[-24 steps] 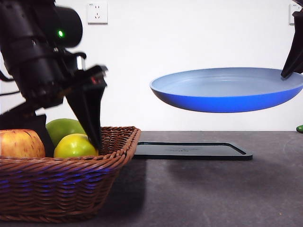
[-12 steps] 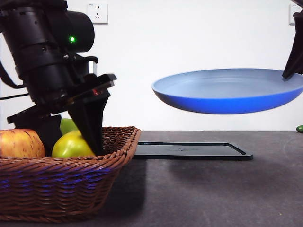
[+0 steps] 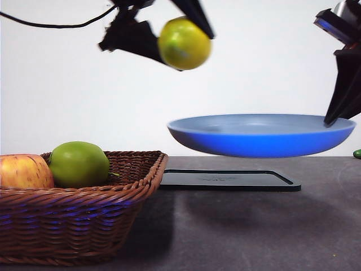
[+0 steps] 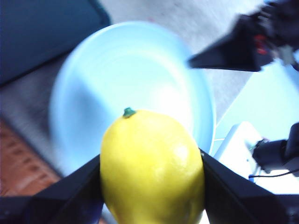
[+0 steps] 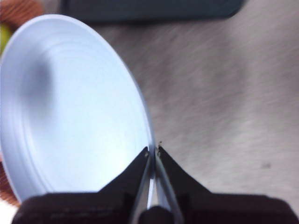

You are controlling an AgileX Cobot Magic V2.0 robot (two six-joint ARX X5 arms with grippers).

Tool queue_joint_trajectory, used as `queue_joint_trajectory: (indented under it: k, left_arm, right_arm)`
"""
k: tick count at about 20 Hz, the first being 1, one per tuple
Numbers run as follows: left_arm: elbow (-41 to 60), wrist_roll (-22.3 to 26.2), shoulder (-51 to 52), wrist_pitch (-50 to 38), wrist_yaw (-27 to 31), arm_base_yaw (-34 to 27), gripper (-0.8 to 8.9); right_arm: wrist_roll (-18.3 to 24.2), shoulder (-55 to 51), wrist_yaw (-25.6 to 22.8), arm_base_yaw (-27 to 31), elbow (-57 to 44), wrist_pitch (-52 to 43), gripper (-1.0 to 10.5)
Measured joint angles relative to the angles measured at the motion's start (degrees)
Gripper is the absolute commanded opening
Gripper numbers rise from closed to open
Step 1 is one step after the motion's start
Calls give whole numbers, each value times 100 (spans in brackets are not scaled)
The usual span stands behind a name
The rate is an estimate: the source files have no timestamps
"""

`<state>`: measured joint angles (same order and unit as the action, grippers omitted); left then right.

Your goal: Take the lemon from the basket,put the lemon in the plate,hand out the plate

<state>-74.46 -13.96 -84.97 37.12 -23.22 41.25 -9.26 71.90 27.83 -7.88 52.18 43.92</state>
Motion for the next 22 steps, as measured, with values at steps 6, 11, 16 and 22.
queue_joint_trajectory:
  k: [6, 11, 16, 22]
  left_arm:
    - [2, 350, -450, -210, 824, 940, 266]
    - [11, 450, -643, -166, 870, 1036, 315]
    - [11, 570, -706, -9, 946, 1058, 315]
    - [11, 601, -706, 74, 955, 1067, 376]
  right_arm:
    - [-20, 87, 175, -503, 0, 22, 3]
    - [-42, 87, 203, -669, 0, 44, 3]
    - [-63, 87, 881, -669, -2, 57, 3]
    - [-63, 87, 861, -667, 0, 61, 3]
